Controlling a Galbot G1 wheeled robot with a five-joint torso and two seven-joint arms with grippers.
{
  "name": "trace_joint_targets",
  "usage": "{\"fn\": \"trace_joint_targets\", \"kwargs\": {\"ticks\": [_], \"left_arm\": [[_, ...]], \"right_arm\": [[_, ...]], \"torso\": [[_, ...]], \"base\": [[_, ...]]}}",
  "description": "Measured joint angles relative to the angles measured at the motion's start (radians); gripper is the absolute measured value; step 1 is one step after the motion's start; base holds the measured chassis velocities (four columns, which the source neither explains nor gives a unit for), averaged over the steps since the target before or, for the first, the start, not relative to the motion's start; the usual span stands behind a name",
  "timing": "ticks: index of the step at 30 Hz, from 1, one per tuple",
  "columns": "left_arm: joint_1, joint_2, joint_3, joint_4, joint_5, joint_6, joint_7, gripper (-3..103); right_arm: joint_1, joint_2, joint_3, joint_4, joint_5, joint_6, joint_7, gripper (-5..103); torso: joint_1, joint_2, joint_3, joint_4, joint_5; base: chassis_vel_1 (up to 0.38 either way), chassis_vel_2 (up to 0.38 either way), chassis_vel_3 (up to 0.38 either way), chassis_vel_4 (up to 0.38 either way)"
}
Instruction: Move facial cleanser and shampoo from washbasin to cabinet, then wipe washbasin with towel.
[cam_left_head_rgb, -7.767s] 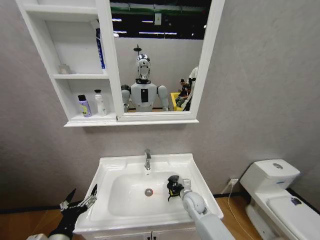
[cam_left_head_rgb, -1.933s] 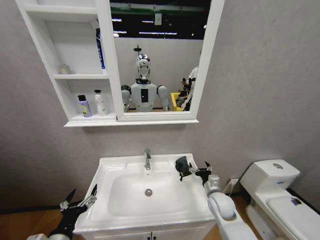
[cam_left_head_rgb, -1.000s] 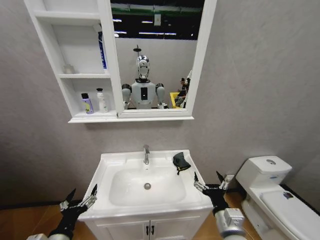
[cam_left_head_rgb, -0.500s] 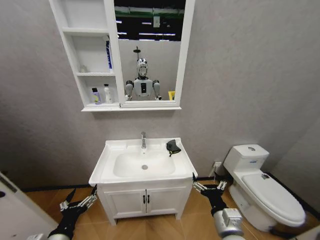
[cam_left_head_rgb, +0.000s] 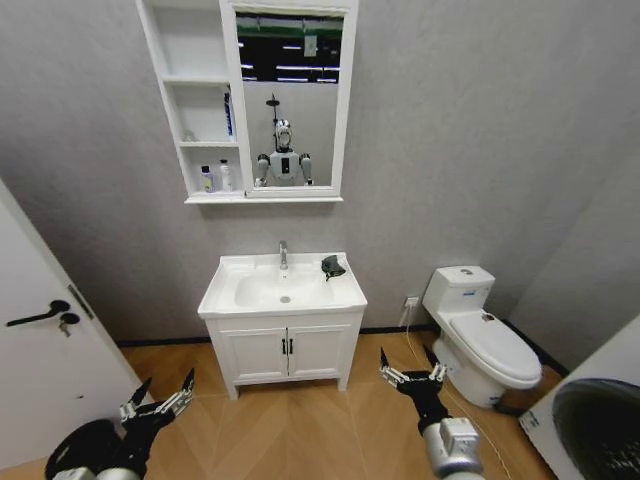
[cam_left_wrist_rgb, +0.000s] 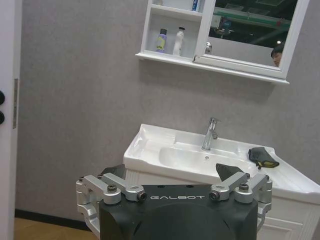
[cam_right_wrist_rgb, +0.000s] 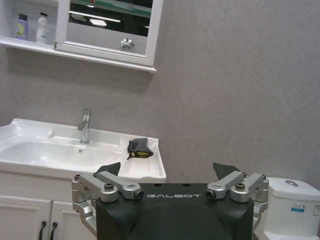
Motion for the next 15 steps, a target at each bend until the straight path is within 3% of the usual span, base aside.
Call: {"fn": "trace_joint_targets", "kwargs": {"ticks": [3, 5, 6, 9, 11, 15], "left_arm": [[0.0, 0.0, 0.0, 0.0, 0.0, 0.0, 0.0, 100], [0.0, 0.0, 0.0, 0.0, 0.0, 0.0, 0.0, 100], [0.0, 0.0, 0.0, 0.0, 0.0, 0.0, 0.0, 100], [0.0, 0.0, 0.0, 0.0, 0.0, 0.0, 0.0, 100], [0.0, 0.0, 0.0, 0.0, 0.0, 0.0, 0.0, 100], [0.0, 0.0, 0.0, 0.0, 0.0, 0.0, 0.0, 100]], "right_arm": [[-0.013, 0.001, 0.007, 0.011, 0.003, -0.003, -0.048, 100], [-0.011, 0.003, 0.006, 0.011, 0.007, -0.003, -0.055, 100], [-0.007, 0.004, 0.006, 0.009, 0.011, 0.001, -0.06, 100], [0.0, 0.004, 0.014, 0.002, 0.017, 0.012, -0.075, 100], [-0.004, 0.004, 0.027, -0.002, 0.019, 0.013, -0.092, 100], [-0.006, 0.004, 0.029, -0.017, 0.027, 0.029, -0.091, 100]], "torso": [[-0.001, 0.001, -0.001, -0.0001, -0.0022], [-0.001, 0.001, -0.001, 0.0002, -0.0015], [-0.001, 0.001, -0.001, -0.0009, -0.0009], [-0.001, 0.001, -0.001, 0.0001, -0.002], [0.0, 0.0, 0.0, -0.0002, -0.0005], [0.001, 0.0, 0.0, -0.0006, -0.0017]], "base": [[0.286, -0.307, -0.324, 0.301], [0.226, -0.152, -0.223, 0.224], [0.209, -0.152, -0.21, 0.166], [0.027, -0.086, -0.158, 0.076], [-0.031, -0.002, -0.008, -0.027], [-0.094, 0.03, 0.062, -0.054]]}}
